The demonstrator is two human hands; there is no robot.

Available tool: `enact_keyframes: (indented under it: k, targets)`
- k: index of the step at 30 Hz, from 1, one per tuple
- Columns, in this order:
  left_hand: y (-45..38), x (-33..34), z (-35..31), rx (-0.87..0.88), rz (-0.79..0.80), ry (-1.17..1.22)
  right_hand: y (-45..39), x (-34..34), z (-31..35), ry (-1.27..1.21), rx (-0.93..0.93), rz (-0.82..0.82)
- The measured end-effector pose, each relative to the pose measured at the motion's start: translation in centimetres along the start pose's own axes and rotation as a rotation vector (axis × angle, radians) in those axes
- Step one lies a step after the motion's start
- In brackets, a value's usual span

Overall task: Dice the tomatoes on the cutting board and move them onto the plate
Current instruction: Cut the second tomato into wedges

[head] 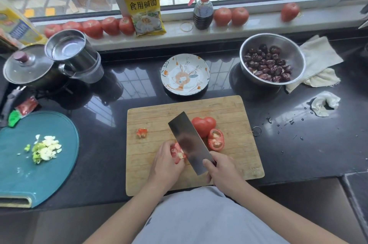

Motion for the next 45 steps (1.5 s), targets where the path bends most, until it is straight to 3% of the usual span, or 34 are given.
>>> enact_keyframes:
  k: [21, 30, 36, 45]
  targets:
    - [-0.8, -1.0, 1.2, -0.062, 0.006, 0.03, -3.4, 1.9, 1.0, -0.059, -0.024, 0.003]
    - [-0.4, -1.2, 0.7, -0.074, 0.006, 0.024, -2.7, 1.9, 0.0, -0.05, 0.047, 0.016]
    - [0.3, -0.9, -1.6, 0.037, 0.017, -0.246, -1.5, 1.5, -0.5, -0.094, 0.075, 0.033]
    - [-0.4, -1.8, -3.8, 0.083, -0.029, -0.324, -1.2, 1.4, 0.0, -0.032, 0.086, 0.031]
Point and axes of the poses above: each hand's wrist, its own y-axis away from the middle knuckle, its own x-axis out of the palm, z = x × y, the point moved 6 cm from there along -y, towards the middle knuckle, and after that the axes turned 5 degrees about z, right-handed, at the moved point
